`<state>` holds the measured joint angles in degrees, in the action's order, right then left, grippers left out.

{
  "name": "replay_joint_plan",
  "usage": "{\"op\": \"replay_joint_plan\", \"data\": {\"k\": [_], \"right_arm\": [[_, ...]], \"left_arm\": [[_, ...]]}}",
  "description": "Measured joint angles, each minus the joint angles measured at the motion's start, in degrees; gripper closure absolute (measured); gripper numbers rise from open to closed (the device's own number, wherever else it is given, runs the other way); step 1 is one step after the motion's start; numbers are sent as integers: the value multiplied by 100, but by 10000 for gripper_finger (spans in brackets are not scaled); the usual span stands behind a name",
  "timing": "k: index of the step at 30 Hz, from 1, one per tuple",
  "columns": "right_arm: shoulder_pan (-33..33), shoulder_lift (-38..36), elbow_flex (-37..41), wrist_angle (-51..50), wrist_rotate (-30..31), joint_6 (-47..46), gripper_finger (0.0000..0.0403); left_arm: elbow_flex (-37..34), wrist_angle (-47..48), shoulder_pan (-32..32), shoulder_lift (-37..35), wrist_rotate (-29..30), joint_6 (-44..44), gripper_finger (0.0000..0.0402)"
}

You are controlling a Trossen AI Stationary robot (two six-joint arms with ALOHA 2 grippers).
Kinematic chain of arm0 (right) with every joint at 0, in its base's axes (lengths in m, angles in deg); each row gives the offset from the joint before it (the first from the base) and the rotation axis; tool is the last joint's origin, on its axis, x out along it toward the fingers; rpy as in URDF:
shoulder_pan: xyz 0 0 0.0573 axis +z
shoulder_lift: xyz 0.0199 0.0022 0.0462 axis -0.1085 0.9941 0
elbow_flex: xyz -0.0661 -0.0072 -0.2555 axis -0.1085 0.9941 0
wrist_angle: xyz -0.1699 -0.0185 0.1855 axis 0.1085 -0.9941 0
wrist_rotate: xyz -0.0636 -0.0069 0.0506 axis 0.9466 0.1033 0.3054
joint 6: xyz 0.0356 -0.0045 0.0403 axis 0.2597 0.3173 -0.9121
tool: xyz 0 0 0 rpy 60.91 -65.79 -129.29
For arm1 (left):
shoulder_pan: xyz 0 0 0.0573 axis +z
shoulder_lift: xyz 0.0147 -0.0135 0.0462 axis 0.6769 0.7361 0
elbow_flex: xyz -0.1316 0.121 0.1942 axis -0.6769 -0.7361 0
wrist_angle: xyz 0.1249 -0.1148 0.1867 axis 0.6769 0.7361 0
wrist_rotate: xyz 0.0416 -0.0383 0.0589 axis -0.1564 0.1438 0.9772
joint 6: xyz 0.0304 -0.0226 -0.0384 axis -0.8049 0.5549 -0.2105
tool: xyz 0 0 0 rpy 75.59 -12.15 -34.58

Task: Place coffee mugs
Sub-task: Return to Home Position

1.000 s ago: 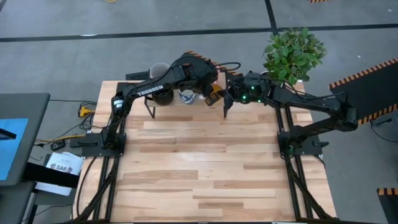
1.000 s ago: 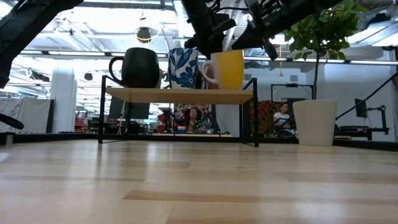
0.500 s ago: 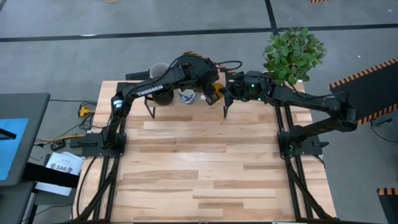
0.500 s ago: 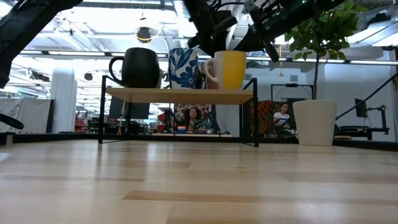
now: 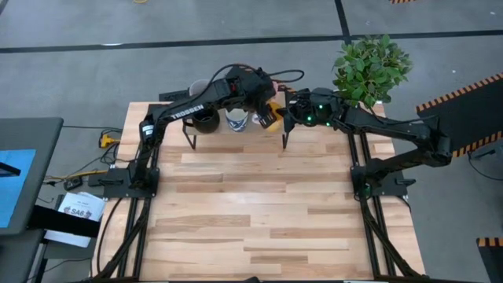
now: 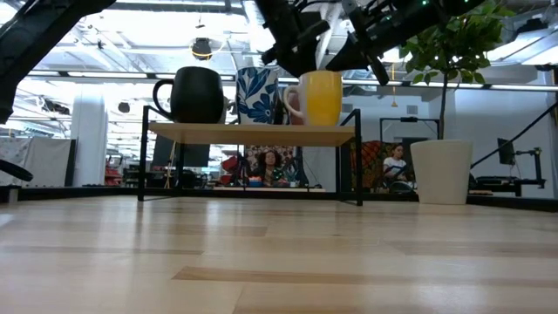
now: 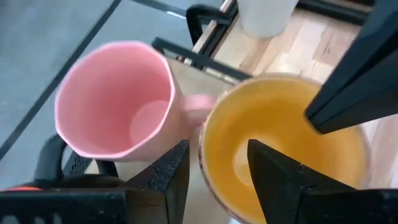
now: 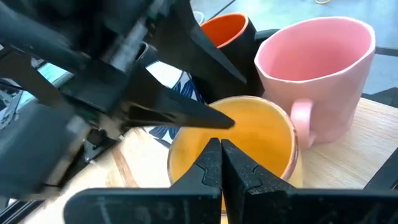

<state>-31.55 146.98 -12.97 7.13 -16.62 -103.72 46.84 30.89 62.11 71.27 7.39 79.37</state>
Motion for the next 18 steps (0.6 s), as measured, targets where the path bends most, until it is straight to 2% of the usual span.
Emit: {"op": "replay_joint_plan", "data": {"k": [10,14,18], "right_arm": [[2,0,-51,-7,-24,94,385],[4,-120,-147,-24,-31,168,385],[4,-343,-151,-87,-31,272,385]], "left_arm": [[692,110,50,-34,51,-204,255],[626,136,48,-337,-5,-144,255],[628,200,19,-734,-389,11,260]]}}
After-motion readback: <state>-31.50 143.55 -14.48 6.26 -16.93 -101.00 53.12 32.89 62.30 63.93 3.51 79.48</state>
